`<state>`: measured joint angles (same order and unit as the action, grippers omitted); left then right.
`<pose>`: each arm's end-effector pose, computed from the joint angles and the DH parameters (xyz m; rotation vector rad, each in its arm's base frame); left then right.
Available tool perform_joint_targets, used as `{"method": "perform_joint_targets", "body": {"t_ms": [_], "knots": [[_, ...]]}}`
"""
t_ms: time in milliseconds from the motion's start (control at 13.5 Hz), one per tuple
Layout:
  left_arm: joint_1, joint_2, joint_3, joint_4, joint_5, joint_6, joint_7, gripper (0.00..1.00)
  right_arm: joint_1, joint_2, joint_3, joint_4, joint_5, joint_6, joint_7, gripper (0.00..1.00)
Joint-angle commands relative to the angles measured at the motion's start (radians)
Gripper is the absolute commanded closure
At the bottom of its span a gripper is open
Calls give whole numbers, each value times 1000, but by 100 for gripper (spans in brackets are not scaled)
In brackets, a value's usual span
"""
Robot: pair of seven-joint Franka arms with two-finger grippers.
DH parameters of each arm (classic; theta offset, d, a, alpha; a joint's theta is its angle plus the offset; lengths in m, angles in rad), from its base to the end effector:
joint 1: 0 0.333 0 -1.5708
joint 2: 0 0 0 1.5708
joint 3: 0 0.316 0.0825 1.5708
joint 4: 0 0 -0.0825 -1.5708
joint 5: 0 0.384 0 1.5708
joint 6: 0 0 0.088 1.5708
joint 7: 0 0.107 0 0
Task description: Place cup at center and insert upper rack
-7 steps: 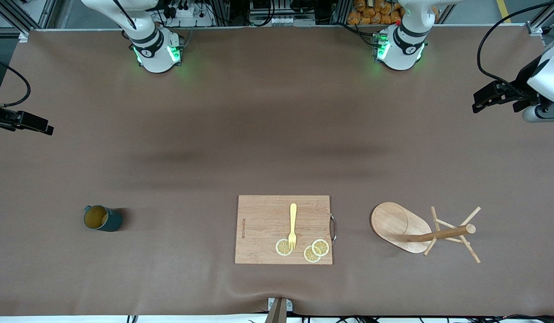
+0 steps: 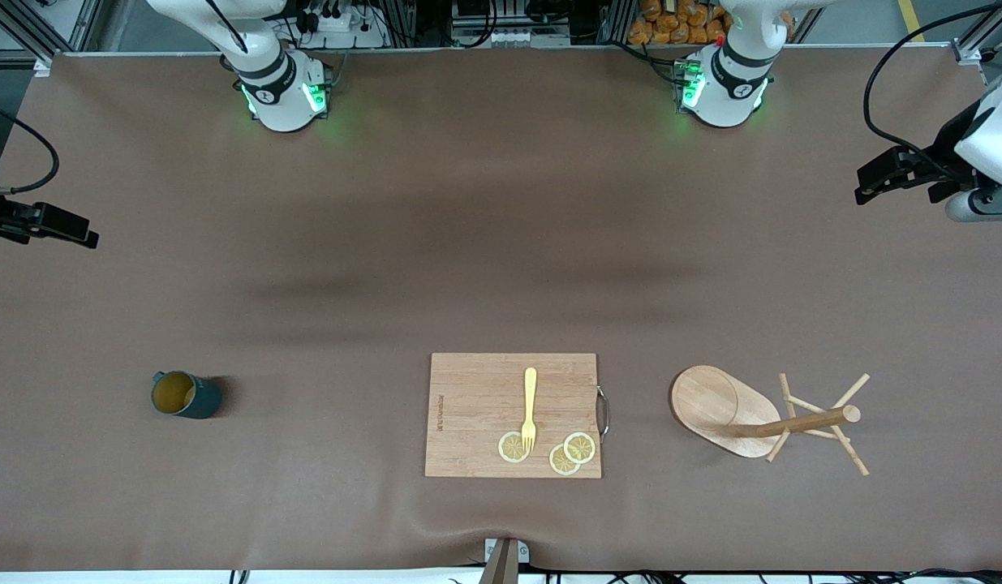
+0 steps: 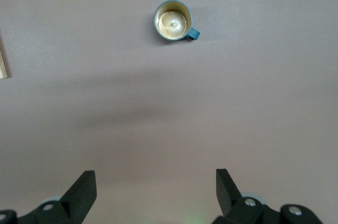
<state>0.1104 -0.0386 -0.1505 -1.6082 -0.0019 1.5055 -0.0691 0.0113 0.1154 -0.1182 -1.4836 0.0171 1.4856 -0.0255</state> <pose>0.5347 -0.0233 0.6223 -3.1322 -0.0458 0.1006 0.5770 -0.0559 0.5932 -3.1232 0.1264 0.1754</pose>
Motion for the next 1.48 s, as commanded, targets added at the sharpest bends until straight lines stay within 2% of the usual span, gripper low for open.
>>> {"method": "perform_joint_targets", "body": {"t_ms": [0, 370, 592, 1405], "knots": [[17, -4, -12, 5, -9, -8, -12, 0, -4, -13, 8, -1, 6, 1, -11, 0], [11, -3, -50, 7, 7, -14, -32, 0, -4, -17, 8, 0, 7, -10, -13, 0], [14, 0, -49, 10, 11, -22, -34, 0, -13, -17, 6, 0, 67, -31, -11, 0], [11, 5, -52, 19, 16, -7, -46, 0, -10, -17, 5, -1, 50, -59, -13, 0]]}}
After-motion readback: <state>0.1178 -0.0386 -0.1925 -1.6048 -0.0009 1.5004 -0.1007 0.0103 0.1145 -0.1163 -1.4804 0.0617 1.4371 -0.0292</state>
